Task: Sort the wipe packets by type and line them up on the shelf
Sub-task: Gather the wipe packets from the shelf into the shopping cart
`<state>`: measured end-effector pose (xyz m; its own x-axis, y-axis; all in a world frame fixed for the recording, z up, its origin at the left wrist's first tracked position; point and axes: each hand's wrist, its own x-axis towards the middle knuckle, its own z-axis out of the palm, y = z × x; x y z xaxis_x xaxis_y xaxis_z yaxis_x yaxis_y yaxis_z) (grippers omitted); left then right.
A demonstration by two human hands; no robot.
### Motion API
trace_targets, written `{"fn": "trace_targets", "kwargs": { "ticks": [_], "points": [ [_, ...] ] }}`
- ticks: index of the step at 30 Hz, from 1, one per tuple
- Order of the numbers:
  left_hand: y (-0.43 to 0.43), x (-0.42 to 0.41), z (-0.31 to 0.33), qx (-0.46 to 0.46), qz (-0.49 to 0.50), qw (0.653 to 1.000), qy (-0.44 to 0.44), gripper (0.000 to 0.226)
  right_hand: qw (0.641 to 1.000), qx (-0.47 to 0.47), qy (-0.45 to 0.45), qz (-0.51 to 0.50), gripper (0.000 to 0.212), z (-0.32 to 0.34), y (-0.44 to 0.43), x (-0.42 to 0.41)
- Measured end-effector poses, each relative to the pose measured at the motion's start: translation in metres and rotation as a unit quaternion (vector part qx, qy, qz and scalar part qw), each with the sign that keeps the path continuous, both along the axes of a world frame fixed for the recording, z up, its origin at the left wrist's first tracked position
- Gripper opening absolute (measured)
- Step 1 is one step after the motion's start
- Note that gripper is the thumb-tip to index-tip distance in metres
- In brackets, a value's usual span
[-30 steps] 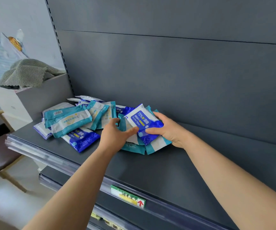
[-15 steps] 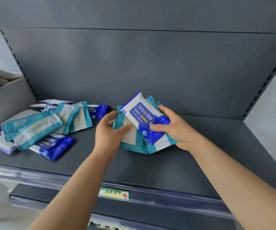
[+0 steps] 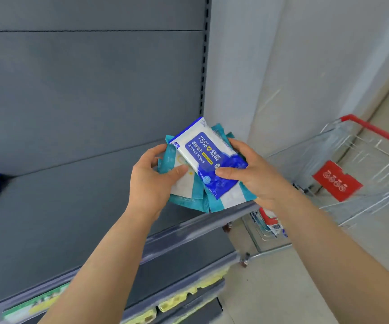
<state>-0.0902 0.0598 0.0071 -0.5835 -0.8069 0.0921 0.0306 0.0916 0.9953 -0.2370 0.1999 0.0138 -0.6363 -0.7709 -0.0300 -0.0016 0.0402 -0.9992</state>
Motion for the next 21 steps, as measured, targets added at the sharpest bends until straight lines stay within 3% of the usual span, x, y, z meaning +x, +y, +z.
{"fn": "trace_targets", "kwargs": {
  "ticks": [9, 15, 21],
  "points": [
    [0.122, -0.171, -0.008, 0.003, -0.122, 0.992, 0.016, 0.049, 0.992, 0.021, -0.015, -0.125, 0.065, -0.005, 0.150, -0.130],
    [0.190, -0.291, -0.035, 0.053, -0.134, 0.990, 0.003, 0.048, 0.987, 0.058, -0.030, -0.146, 0.069, -0.022, 0.218, -0.246],
    [0.204, -0.385, -0.086, 0.114, -0.122, 0.985, -0.050, 0.044, 0.984, 0.104, -0.070, -0.128, 0.069, -0.072, 0.228, -0.346]
  ]
}}
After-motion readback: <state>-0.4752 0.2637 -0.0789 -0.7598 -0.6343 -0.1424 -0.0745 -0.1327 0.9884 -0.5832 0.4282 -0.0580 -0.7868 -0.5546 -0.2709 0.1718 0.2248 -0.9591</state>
